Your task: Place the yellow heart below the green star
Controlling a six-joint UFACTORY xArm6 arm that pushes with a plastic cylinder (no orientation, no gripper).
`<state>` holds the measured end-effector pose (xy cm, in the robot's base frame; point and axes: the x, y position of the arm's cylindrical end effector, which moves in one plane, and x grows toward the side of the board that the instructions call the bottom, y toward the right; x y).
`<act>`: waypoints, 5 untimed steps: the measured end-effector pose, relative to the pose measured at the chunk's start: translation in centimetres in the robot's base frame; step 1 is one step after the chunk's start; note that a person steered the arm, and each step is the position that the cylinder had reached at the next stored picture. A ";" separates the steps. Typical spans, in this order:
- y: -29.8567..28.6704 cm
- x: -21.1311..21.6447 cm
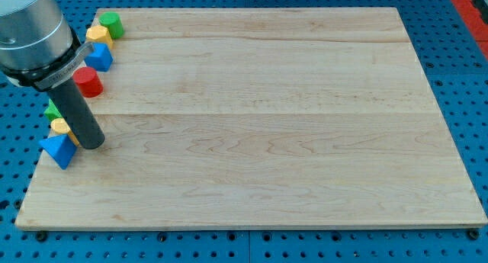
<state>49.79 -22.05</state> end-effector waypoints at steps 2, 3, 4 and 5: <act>-2.0 0.0; 0.9 0.9; 6.1 1.6; 9.3 1.6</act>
